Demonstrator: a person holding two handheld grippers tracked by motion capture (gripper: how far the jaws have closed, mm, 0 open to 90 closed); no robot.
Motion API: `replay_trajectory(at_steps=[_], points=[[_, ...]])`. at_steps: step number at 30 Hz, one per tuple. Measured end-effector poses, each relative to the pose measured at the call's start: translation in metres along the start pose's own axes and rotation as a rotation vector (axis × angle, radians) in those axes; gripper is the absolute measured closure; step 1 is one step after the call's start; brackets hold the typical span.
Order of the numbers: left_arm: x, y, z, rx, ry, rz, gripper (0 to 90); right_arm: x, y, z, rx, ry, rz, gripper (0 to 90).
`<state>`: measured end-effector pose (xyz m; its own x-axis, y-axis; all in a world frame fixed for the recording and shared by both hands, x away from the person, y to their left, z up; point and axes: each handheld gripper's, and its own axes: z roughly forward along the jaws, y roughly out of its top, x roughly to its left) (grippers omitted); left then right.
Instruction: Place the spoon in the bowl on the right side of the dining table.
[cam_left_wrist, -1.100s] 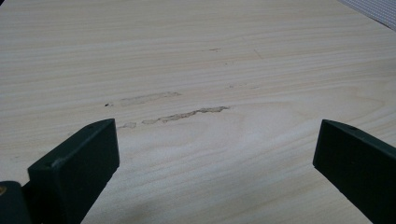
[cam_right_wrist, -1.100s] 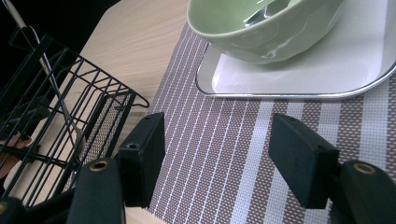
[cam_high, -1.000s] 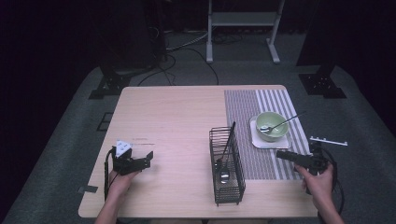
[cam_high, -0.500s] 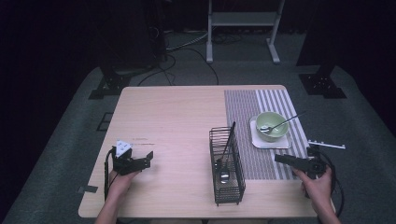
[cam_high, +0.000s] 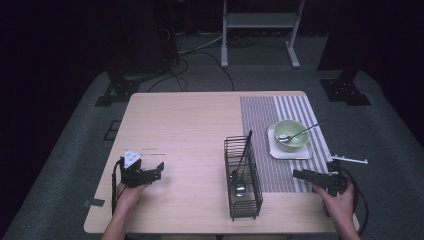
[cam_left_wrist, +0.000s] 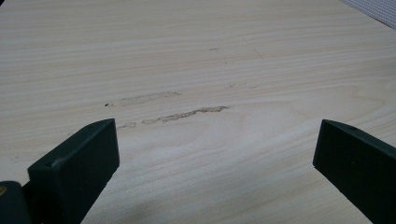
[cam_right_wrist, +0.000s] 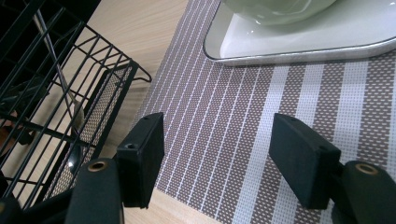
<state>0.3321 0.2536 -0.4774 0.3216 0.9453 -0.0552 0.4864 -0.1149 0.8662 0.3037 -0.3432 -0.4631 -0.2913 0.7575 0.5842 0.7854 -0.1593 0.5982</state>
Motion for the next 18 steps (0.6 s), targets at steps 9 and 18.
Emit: replay_trajectory(at_steps=[9,18], points=[[0.0001,0.0000,-0.0001,0.000,0.000,0.000,0.0,0.0017,-0.0032,-0.0007,-0.001,-0.009,-0.010,34.5],[0.0003,0.0000,-0.0001,0.000,-0.002,-0.001,0.0,0.0003,-0.0082,0.0007,-0.008,-0.008,-0.006,34.4]])
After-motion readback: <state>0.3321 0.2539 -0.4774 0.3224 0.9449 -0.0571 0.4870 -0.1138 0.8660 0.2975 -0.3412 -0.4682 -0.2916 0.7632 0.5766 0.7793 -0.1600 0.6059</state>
